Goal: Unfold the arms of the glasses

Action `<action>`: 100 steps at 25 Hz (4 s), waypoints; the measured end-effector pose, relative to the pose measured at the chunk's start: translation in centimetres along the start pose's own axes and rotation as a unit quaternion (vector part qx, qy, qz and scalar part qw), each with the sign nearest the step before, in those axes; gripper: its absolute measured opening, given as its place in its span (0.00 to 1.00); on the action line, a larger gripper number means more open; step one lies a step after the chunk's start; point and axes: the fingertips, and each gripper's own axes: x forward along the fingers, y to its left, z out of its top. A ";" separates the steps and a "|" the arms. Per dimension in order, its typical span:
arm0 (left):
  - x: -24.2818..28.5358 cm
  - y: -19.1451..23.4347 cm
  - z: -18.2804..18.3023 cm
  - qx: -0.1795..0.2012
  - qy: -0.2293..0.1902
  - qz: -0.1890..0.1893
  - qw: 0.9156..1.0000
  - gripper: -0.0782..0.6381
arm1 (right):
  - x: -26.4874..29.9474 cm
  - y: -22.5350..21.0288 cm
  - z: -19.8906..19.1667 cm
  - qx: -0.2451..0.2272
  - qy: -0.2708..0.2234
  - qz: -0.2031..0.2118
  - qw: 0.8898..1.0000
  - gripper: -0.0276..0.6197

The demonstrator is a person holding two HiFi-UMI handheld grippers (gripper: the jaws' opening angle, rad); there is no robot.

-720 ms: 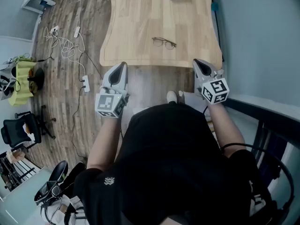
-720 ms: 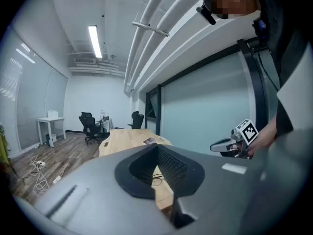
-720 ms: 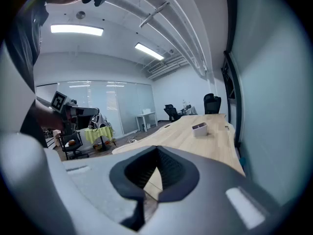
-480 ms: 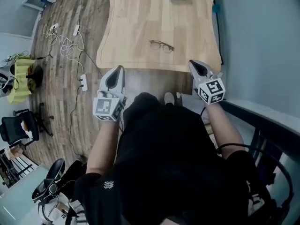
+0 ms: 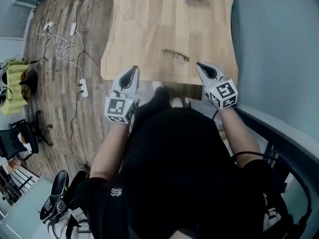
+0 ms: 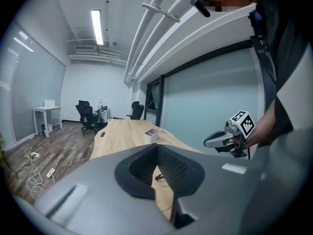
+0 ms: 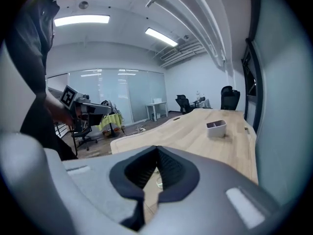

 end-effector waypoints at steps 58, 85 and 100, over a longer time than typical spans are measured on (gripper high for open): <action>17.7 -6.4 -11.8 -0.047 0.190 -0.341 0.920 0.40 | 14.1 -0.6 -5.4 -0.128 0.130 0.207 0.961 0.07; 15.1 -21.4 -8.4 0.061 0.185 -0.533 0.823 0.37 | 3.7 -4.7 -9.8 -0.070 0.193 0.031 0.978 0.17; 17.3 -17.9 -7.7 0.050 0.197 -0.496 0.844 0.37 | 4.8 -8.7 -10.4 -0.091 0.202 0.029 0.975 0.17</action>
